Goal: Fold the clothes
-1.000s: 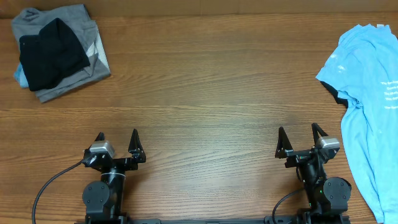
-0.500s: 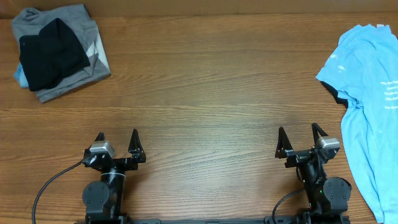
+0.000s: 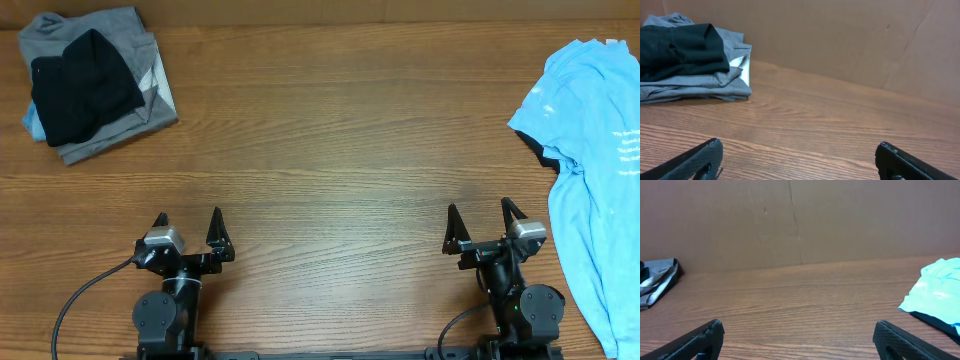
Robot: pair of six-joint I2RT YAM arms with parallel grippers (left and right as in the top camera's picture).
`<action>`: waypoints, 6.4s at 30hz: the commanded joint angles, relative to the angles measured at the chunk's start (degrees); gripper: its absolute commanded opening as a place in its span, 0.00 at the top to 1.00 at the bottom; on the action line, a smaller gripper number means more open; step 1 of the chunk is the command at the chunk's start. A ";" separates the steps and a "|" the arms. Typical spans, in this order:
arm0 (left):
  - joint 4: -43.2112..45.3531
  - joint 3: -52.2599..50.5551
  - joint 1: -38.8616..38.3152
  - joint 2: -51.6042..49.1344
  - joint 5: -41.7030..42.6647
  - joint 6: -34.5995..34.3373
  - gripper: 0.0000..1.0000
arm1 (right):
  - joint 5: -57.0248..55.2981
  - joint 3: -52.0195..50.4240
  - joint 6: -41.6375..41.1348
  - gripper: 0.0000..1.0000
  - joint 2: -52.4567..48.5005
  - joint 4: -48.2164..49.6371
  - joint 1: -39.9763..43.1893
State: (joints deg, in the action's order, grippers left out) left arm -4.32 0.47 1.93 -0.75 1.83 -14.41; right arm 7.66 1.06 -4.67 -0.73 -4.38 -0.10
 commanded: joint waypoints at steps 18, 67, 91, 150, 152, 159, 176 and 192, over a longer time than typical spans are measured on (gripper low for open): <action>-0.11 -0.20 0.31 0.46 -0.61 1.36 0.00 | 6.36 -0.61 -6.16 0.00 0.57 1.90 0.13; -0.11 -0.20 0.31 0.46 -0.61 1.36 0.00 | -3.04 86.77 -2.54 0.00 -96.08 -29.77 10.84; -0.11 -0.20 0.31 0.46 -0.61 1.36 0.00 | -17.64 86.77 5.99 0.00 -119.82 -21.42 14.21; -0.11 -0.20 0.31 0.46 -0.61 1.36 0.00 | -21.53 86.84 2.69 0.96 -124.19 -20.52 12.79; -0.11 -0.20 0.31 0.46 -0.61 1.36 0.00 | -21.53 86.86 2.69 0.96 -122.88 -20.15 12.79; -0.11 -0.20 0.31 0.46 -0.59 1.36 0.00 | -14.88 86.75 2.78 0.62 -121.68 -21.00 12.50; -0.11 -0.20 0.31 0.46 -0.61 1.36 0.00 | -17.44 86.66 2.75 0.62 -122.75 -22.97 12.11; -0.11 -0.20 0.31 0.46 -0.61 1.36 0.00 | -18.10 85.50 2.71 0.96 -122.70 -24.44 12.37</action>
State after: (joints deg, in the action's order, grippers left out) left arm -4.34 0.47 1.93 -0.75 1.43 -14.41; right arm -10.50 86.98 -1.69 -125.47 -28.51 12.34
